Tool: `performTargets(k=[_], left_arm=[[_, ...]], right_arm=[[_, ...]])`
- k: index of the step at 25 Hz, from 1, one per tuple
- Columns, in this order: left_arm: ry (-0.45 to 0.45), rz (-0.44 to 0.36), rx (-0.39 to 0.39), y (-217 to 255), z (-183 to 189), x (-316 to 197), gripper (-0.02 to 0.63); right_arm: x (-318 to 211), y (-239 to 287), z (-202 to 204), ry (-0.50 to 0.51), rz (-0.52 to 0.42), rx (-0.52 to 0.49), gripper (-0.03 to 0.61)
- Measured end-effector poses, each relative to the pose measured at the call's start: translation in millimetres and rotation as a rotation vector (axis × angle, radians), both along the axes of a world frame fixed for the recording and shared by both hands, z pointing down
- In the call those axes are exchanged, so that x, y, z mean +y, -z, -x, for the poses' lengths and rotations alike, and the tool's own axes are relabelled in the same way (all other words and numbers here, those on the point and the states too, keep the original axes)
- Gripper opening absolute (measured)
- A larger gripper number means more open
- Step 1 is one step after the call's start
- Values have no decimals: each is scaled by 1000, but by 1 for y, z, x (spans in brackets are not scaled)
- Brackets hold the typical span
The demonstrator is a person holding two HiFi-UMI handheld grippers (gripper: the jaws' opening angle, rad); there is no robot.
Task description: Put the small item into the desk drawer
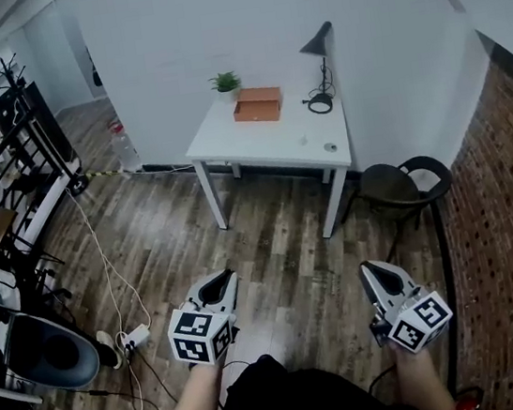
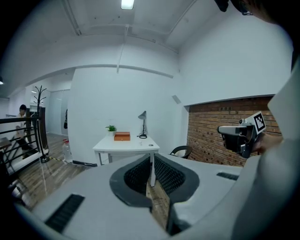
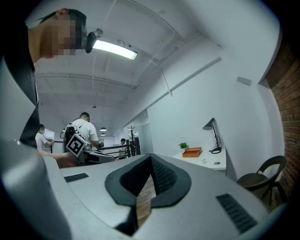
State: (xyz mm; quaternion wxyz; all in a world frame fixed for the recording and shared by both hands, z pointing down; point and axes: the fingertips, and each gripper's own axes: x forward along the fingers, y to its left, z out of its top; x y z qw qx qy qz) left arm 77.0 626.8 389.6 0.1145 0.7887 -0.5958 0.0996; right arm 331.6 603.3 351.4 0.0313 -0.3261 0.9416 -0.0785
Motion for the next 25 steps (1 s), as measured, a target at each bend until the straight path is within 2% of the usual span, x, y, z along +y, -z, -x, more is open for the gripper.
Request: performTargets(k=[10, 25], left_arm=[[-20, 23, 33, -20, 19, -48, 35], [-57, 29, 56, -17, 98, -209, 35]], right_arm=[[-43, -24, 22, -3, 78, 21, 3], [-192, -24, 123, 25, 142, 43, 3]])
